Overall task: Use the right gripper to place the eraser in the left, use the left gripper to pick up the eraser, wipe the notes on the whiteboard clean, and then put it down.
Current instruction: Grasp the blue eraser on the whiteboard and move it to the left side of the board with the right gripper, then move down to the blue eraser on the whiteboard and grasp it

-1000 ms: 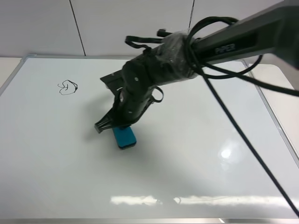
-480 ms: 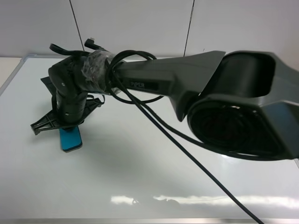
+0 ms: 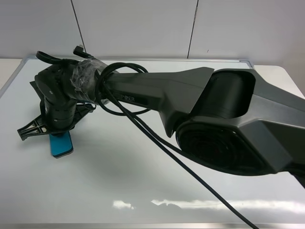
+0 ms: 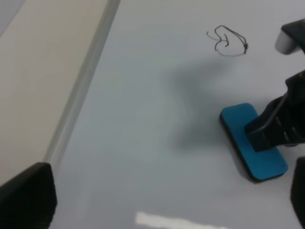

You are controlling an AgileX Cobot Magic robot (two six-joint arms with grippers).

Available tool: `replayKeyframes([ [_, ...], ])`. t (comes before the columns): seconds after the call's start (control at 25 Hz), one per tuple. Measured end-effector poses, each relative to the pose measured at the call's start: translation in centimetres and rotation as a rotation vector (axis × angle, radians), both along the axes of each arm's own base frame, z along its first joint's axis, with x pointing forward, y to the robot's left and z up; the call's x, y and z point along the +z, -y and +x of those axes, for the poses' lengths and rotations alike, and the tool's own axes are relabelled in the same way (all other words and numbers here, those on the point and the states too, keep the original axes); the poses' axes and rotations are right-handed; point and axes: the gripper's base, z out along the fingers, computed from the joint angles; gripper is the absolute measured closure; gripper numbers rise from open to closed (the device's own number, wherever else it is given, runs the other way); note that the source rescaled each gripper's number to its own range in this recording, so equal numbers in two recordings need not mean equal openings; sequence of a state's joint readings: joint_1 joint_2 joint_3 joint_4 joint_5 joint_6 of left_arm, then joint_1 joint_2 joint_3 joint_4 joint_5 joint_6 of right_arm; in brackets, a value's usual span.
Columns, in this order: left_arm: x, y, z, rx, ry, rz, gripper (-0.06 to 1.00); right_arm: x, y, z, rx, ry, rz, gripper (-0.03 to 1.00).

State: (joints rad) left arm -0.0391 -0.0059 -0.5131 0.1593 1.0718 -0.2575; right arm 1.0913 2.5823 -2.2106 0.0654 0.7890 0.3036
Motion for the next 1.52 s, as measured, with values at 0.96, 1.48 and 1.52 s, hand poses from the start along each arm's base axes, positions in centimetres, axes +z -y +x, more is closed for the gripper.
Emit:
replayKeyframes([
  [0.96, 0.0, 0.0, 0.0, 0.000, 0.000, 0.000, -0.06, 3.0, 0.3, 0.4, -0.217, 0.025, 0.066, 0.91],
  [1.48, 0.0, 0.0, 0.0, 0.000, 0.000, 0.000, -0.06, 10.6, 1.5, 0.1, -0.058, 0.183, 0.086, -0.02],
  [1.52, 0.0, 0.0, 0.0, 0.000, 0.000, 0.000, -0.06, 11.0, 1.5, 0.1, -0.041, 0.188, 0.092, -0.03],
])
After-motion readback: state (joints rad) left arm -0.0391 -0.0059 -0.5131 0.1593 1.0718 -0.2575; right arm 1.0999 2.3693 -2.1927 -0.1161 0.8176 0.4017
